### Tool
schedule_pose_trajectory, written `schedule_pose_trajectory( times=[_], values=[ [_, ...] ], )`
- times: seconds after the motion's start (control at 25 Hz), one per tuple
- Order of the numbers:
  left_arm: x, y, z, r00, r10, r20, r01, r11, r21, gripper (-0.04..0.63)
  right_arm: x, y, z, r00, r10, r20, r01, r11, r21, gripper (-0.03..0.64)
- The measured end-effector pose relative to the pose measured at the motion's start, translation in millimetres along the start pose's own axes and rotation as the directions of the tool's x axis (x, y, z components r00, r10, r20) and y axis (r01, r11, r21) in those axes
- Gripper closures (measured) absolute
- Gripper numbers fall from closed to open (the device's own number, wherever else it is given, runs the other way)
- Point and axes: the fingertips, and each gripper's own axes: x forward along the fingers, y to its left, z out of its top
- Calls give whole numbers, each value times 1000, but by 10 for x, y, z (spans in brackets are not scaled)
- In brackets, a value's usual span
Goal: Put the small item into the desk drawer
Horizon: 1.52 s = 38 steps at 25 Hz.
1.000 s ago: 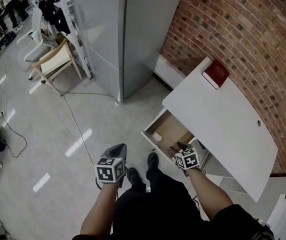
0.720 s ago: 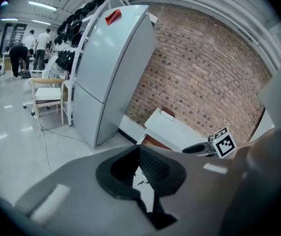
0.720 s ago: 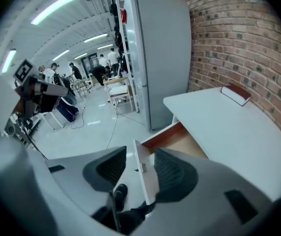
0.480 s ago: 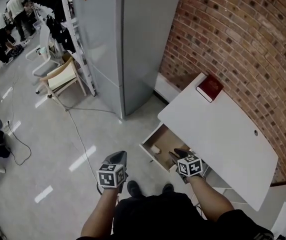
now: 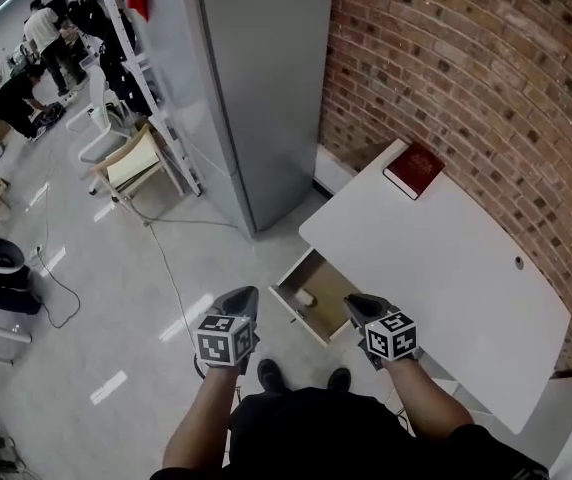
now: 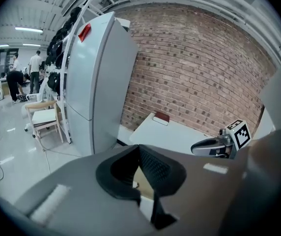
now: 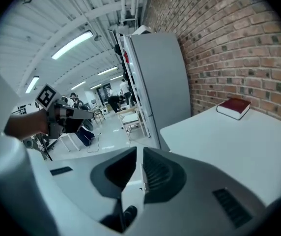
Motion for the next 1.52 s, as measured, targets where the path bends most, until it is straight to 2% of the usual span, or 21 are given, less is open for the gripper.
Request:
schedule_pose_trajectory(
  times=[0.28,0.52,0.72,1.04,1.2,1.4,1.52],
  values=[
    [22,-459,262,999,22,37,-25,998,64,583,-480,-252,200,996,35,85,-34,999,-14,584],
    [36,-802,533,996,-13,83,2,991,131,583,-789,-377,448,988,44,148,-36,998,-61,598],
    [-34,-955,860,990,-42,136,16,983,184,583,-1027,-313,842,967,67,246,-45,995,-94,602],
    [-311,-1044,1305,969,-87,230,30,971,239,583,-1327,-53,1479,911,99,400,-29,984,-177,603],
    [-402,-948,1404,962,-78,261,10,967,253,583,-1424,42,1658,886,99,453,-10,981,-195,603],
    [-422,-716,1441,958,-42,283,-25,973,228,583,-1430,3,1759,871,74,486,17,983,-181,604],
    [-401,-579,1441,955,-15,295,-48,978,204,583,-1395,-42,1772,872,54,487,34,985,-171,604]
  ],
)
